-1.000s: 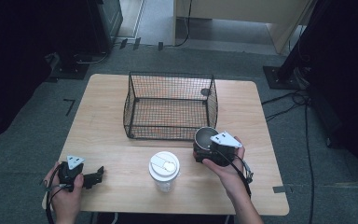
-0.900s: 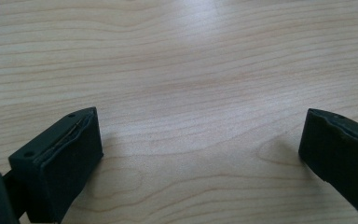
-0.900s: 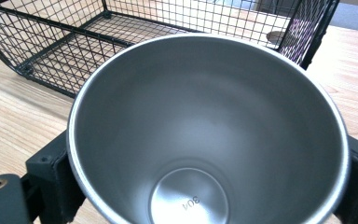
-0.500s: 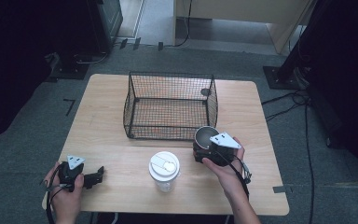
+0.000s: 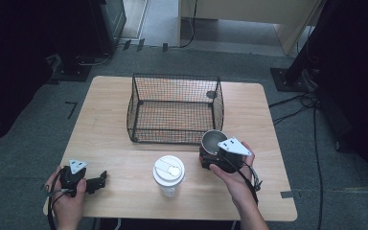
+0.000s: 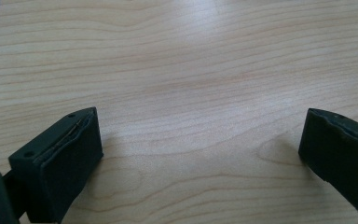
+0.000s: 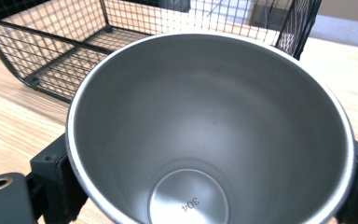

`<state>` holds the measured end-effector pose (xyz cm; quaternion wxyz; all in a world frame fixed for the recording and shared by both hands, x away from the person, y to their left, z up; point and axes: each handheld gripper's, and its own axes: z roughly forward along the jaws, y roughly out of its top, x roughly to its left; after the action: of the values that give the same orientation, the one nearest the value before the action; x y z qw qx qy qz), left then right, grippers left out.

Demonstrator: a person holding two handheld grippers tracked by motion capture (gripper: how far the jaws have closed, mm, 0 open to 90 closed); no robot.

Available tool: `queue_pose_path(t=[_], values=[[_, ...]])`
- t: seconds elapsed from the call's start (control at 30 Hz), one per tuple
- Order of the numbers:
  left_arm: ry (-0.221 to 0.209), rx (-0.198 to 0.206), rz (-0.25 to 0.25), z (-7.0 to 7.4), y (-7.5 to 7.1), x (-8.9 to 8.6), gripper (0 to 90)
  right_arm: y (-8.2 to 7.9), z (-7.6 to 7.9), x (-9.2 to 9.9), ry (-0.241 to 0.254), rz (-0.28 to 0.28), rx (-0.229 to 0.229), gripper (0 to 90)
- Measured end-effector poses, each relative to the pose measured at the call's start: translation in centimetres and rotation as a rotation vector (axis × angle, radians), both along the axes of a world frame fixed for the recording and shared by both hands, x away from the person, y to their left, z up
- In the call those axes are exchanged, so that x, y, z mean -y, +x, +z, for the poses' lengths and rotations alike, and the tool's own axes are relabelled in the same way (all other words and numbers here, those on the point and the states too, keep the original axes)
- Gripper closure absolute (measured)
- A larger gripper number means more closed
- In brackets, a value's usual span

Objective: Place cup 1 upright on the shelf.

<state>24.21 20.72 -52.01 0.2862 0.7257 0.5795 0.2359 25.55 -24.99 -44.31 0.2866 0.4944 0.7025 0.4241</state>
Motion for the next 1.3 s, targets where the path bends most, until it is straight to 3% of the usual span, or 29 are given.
queue_pose_path(t=[0.63, 1.3], values=[[-0.001, 0.001, 0.001, 0.0, 0.0, 0.0, 0.1, -1.6, 4.2, 0.0, 0.030, 0.062, 0.073, 7.5], [-0.002, 0.002, 0.001, 0.0, 0.0, 0.0, 0.1, -0.5, 8.1, -1.5, 0.034, 0.091, 0.152, 7.5]])
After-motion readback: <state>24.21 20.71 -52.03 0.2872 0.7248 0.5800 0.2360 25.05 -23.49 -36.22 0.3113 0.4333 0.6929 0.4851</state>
